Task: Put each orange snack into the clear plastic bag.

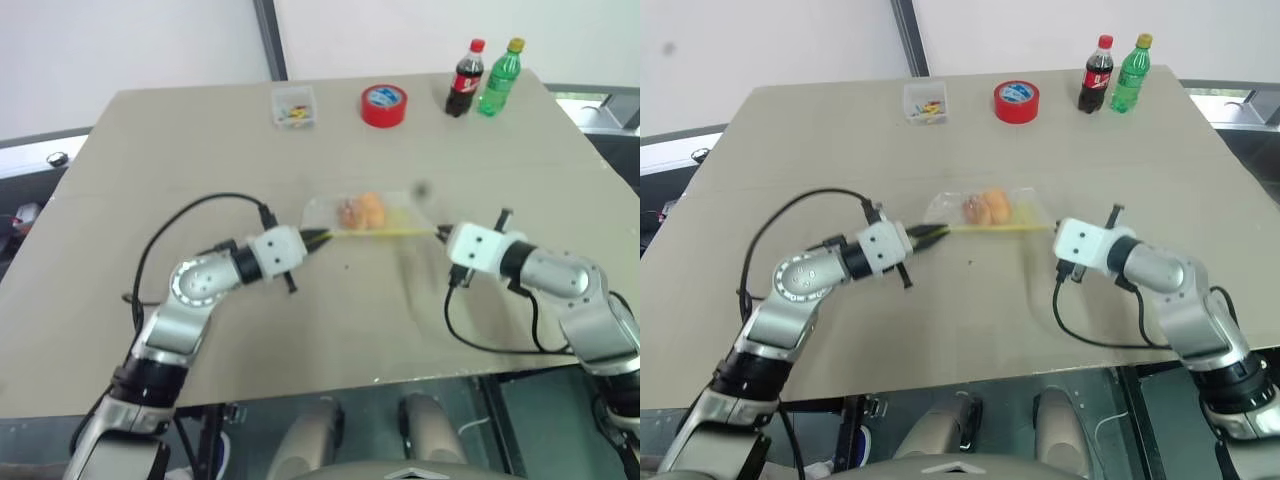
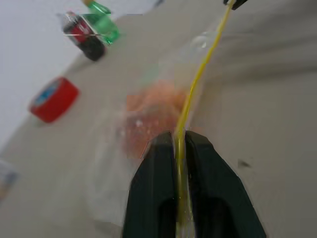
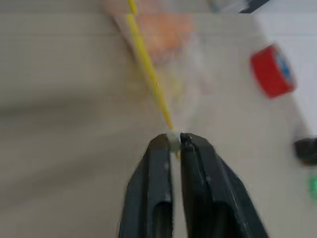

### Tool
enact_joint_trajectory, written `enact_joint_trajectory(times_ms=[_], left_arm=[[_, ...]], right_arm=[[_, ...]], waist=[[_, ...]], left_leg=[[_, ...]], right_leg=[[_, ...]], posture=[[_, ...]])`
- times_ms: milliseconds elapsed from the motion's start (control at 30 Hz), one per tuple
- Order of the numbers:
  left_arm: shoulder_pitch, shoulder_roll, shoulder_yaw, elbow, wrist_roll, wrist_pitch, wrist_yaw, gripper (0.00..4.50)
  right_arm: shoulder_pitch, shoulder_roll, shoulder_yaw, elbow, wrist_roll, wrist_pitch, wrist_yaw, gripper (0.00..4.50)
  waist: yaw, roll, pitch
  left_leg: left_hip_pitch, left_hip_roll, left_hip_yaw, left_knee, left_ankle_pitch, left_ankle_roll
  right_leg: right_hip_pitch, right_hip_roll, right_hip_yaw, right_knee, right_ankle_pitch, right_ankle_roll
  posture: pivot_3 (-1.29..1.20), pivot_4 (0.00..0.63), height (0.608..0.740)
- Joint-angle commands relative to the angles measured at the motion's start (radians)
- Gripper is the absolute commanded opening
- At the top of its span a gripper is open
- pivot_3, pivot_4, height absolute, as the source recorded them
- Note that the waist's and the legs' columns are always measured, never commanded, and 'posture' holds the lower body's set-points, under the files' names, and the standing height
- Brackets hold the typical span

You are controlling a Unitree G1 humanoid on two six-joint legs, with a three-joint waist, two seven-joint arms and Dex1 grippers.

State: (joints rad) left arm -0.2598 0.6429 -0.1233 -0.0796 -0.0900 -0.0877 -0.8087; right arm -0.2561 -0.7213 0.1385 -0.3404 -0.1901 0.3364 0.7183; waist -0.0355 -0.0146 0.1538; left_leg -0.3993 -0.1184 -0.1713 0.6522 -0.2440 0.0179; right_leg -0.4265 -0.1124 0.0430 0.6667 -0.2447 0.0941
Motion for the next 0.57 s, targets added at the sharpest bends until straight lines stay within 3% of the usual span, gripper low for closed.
enact_joint_trajectory(times_ms=[33,167,233,367,567], left_arm=[[0.054,0.023,0.086,-0.095,-0.148,0.16,-0.037,1.82],[0.134,0.04,0.201,-0.161,-0.319,0.337,-0.05,3.75],[0.196,0.067,0.274,-0.202,-0.403,0.418,-0.068,4.48],[0.285,0.13,0.405,-0.278,-0.508,0.503,-0.104,4.48],[0.352,0.186,0.493,-0.298,-0.569,0.557,-0.15,4.48]], right_arm=[[0.058,-0.031,-0.13,-0.066,0.092,0.057,0.04,1.8],[0.151,-0.014,-0.292,-0.116,0.248,0.131,0.073,3.84],[0.208,-0.004,-0.418,-0.147,0.369,0.172,0.113,4.5],[0.315,-0.031,-0.566,-0.196,0.527,0.211,0.199,4.5],[0.383,-0.073,-0.642,-0.221,0.659,0.246,0.249,4.5]], waist=[[0.004,0.001,0.0],[0.007,0.001,0.0],[0.007,0.001,0.0],[0.017,0.001,0.0],[0.026,0.002,0.001]], left_leg=[[0.002,0.0,0.0,-0.001,-0.002,0.003],[0.003,0.001,-0.002,-0.001,-0.002,0.003],[0.004,0.001,-0.001,-0.001,-0.002,0.003],[0.005,0.002,-0.001,-0.001,-0.003,0.004],[0.013,0.002,0.0,-0.003,-0.004,0.006]], right_leg=[[0.001,0.0,0.0,-0.001,0.0,0.0],[0.004,0.001,-0.002,-0.003,0.0,0.0],[0.005,0.001,-0.001,-0.003,0.0,0.0],[0.006,0.001,-0.001,-0.005,0.0,0.0],[0.015,0.0,-0.002,-0.007,-0.001,0.0]], posture=[[0.0,0.15,0.74],[0.0,0.15,0.74],[0.0,0.15,0.74],[0.0,0.15,0.74],[0.0,0.15,0.74]])
